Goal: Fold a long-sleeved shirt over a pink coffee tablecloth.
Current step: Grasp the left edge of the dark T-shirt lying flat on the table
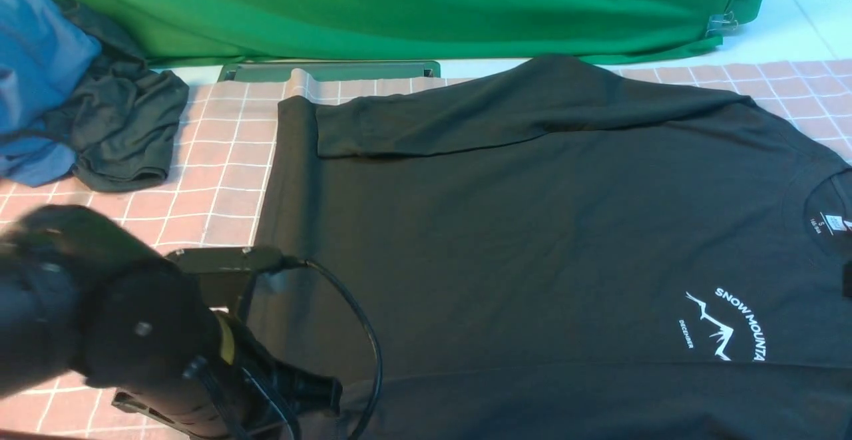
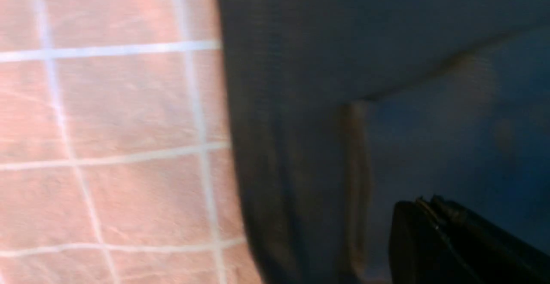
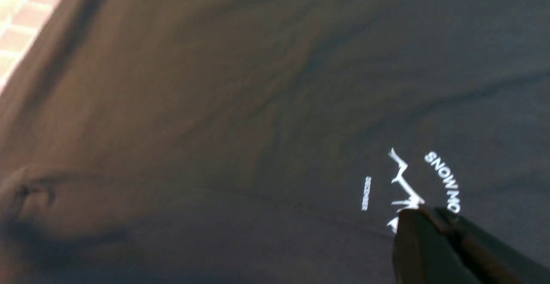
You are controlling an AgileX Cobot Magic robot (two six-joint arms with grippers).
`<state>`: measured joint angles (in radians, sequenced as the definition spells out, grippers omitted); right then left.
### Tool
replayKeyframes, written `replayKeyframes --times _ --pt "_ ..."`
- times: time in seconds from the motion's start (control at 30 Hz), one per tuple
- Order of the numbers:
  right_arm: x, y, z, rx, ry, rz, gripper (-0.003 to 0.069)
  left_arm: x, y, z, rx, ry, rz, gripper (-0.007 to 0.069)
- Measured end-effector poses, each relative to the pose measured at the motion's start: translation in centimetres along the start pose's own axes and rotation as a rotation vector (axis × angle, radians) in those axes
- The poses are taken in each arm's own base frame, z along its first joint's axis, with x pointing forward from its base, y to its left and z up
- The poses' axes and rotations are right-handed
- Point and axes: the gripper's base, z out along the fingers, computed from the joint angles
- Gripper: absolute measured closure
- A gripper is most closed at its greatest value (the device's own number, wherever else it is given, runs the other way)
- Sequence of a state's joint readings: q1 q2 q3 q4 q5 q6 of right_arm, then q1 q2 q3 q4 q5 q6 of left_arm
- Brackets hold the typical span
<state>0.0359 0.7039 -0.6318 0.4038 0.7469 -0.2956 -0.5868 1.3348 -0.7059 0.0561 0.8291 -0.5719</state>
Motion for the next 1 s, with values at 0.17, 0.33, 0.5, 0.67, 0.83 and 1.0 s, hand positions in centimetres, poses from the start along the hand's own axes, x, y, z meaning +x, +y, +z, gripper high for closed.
replayKeyframes --times 0.17,0.33,0.5,0.67,0.83,1.0 --pt "-0.1 0.0 0.0 -0.003 -0.01 0.002 0.062 -0.5 0.0 1.2 -0.046 0.002 0.022 0.0598" --pt "-0.1 0.0 0.0 -0.004 -0.01 0.002 0.062 -1.1 -0.3 2.5 -0.055 -0.011 0.046 0.0463" --pt "-0.1 0.0 0.0 -0.004 -0.012 0.0 0.0617 -1.5 -0.8 3.4 -0.032 -0.03 0.044 0.026" --pt "-0.1 0.0 0.0 -0.004 -0.013 0.0 0.0617 -1.7 -0.9 4.3 -0.038 -0.018 0.05 0.0159" --pt "-0.1 0.0 0.0 -0.004 -0.013 -0.003 0.0614 -1.8 -1.0 5.2 -0.051 0.005 0.055 0.0171" --pt "-0.1 0.0 0.0 -0.004 -0.013 -0.007 0.0614 -1.9 -1.2 5.3 -0.036 0.003 0.06 0.0353"
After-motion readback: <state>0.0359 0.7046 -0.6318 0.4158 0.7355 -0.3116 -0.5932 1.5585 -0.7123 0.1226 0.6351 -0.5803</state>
